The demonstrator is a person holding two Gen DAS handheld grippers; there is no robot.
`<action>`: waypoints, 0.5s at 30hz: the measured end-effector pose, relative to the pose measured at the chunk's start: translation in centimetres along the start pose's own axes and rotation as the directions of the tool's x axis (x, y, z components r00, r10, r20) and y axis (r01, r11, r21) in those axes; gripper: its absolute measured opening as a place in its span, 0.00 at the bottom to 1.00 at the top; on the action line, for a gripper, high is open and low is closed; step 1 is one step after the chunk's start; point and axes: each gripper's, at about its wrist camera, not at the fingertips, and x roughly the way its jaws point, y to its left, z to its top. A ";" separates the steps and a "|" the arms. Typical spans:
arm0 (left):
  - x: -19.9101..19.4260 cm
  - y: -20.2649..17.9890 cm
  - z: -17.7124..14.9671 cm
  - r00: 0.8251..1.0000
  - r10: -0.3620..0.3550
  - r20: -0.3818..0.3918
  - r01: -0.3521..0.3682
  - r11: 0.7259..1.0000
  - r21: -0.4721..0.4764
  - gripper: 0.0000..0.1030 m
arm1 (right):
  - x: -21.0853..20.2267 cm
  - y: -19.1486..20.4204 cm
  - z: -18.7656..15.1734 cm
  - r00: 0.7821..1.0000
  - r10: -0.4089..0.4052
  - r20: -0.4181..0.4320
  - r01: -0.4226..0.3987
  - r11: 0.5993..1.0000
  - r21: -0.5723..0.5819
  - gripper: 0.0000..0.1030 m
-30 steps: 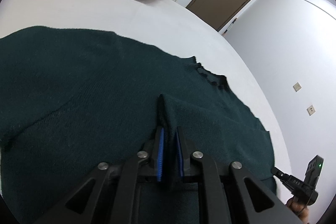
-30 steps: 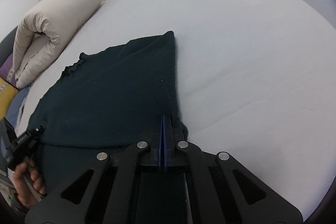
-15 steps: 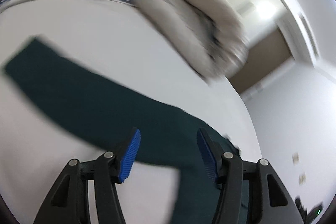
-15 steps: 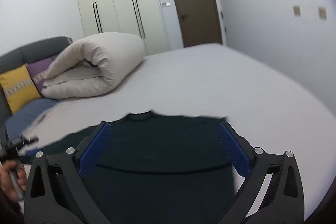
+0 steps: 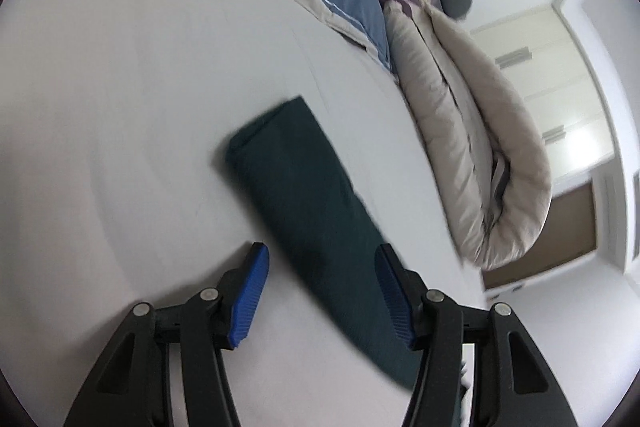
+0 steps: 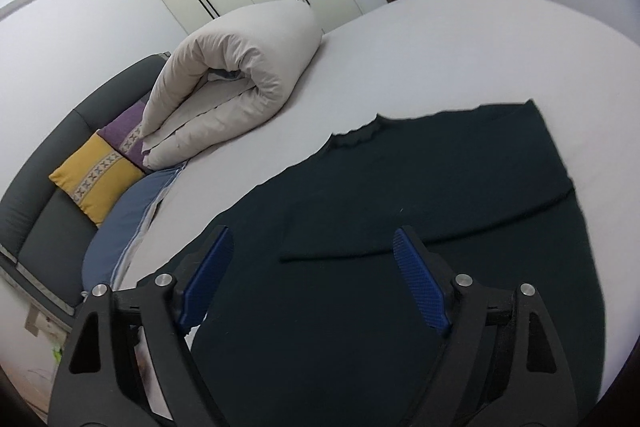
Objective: Fold small clothes
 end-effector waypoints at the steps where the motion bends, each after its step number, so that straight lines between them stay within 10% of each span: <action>1: 0.8 -0.3 0.3 1.000 -0.002 0.006 0.002 1.000 -0.025 0.53 | 0.3 -0.1 -0.1 1.000 0.001 -0.005 -0.001 1.000 0.008 0.71; 5: 2.4 -1.3 1.8 1.000 0.020 -0.008 -0.021 1.000 -0.023 0.10 | 0.7 -1.7 0.2 1.000 -0.009 0.005 0.009 0.998 0.060 0.70; 10: 1.9 -7.1 0.4 1.000 0.021 -0.005 -0.020 0.984 0.177 0.07 | 0.2 -4.6 -0.2 1.000 -0.027 0.006 0.027 0.994 0.102 0.68; 14: 2.3 -16.3 -5.7 0.995 -0.031 -0.092 0.072 0.875 0.478 0.08 | 0.2 -7.2 -0.6 0.999 -0.039 0.004 0.038 0.988 0.152 0.67; 15: 2.5 -19.4 -8.9 0.990 -0.039 -0.139 0.113 0.807 0.579 0.08 | 0.2 -7.9 -0.7 0.999 -0.042 0.004 0.041 0.985 0.165 0.67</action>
